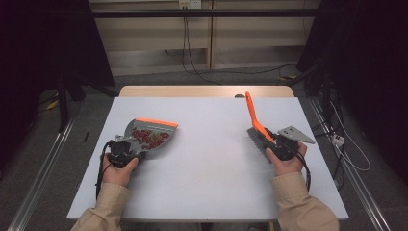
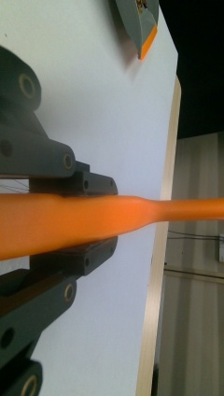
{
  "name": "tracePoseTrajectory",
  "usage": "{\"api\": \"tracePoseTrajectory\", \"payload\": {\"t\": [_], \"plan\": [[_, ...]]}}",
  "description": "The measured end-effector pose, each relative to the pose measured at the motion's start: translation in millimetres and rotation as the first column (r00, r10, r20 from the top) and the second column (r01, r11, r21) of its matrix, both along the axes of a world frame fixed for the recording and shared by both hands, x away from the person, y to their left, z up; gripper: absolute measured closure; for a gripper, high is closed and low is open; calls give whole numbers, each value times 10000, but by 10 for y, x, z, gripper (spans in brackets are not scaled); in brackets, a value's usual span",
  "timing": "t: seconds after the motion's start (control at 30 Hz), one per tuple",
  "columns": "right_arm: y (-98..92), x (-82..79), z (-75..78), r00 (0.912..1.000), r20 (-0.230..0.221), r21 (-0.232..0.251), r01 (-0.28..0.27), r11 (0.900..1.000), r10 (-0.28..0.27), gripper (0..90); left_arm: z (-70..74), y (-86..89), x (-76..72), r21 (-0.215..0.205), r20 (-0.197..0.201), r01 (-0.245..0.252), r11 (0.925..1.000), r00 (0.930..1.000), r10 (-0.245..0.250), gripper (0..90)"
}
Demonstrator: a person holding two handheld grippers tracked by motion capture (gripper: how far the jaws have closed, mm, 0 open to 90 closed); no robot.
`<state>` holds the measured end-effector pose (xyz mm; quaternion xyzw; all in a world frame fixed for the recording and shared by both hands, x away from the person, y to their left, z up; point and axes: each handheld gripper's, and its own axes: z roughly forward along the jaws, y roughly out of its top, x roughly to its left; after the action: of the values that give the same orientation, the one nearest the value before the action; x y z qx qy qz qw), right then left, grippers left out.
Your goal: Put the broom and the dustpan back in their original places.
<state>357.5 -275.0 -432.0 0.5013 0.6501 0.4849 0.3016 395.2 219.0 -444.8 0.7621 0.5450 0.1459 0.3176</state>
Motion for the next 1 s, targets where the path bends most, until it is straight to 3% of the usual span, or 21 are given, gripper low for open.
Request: {"api": "tracePoseTrajectory", "payload": {"t": [0.43, 0.7, 0.87, 1.0], "plan": [[-133, 67, -65, 9983, -130, -243, 558, 9981, -561, 713, -17, -15, 24, -112, -30, -209, 9997, 9998, 209, 638], [-178, 63, -68, 9977, -78, -419, 663, 9969, -667, 713, -20, -42, 20, 108, 66, -259, 9996, 9996, 258, 636], [-289, 39, -59, 9924, 70, -655, 1227, 9903, -1225, 713, -8, -88, -17, -244, 57, -123, 9996, 9999, 124, 579], [-335, 21, -73, 9878, 75, -1077, 1555, 9819, -1556, 713, -11, -114, -56, -780, 62, 56, 9969, 10000, -52, 546]]}}
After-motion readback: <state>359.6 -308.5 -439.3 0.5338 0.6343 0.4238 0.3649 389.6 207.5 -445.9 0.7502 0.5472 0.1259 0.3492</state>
